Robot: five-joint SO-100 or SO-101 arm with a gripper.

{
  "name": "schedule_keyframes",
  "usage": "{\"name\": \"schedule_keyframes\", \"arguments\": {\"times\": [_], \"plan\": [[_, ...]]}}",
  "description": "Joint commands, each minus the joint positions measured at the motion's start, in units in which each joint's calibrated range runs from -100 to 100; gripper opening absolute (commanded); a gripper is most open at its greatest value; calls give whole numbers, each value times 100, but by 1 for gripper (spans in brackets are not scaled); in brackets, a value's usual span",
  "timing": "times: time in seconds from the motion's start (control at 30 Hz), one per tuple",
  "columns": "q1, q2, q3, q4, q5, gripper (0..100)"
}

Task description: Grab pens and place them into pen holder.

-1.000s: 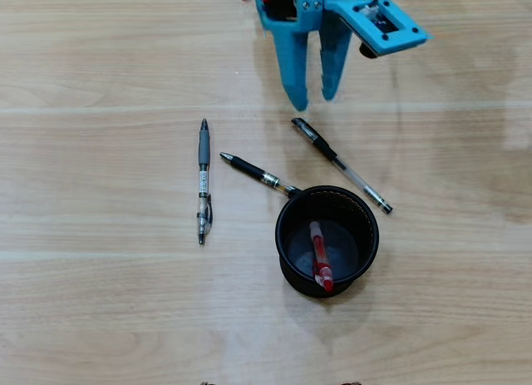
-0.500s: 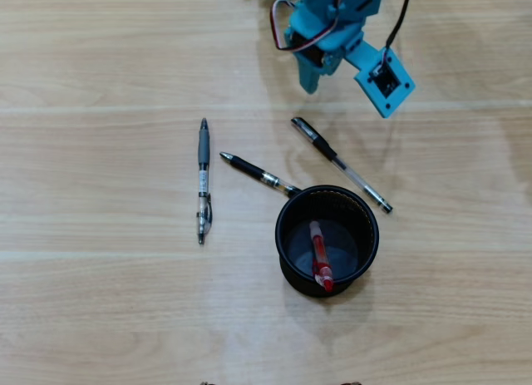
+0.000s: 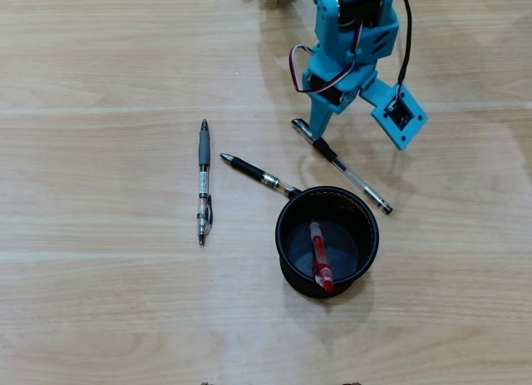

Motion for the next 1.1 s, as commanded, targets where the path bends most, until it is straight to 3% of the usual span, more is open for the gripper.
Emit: {"name": "schedule_keyframes", "arguments": {"times": [0.0, 0.33, 1.07], "plan": [[132, -31, 255, -434, -23, 23], [189, -31, 1278, -1818, -18, 23], [326, 839, 1323, -2256, -18, 22]]}}
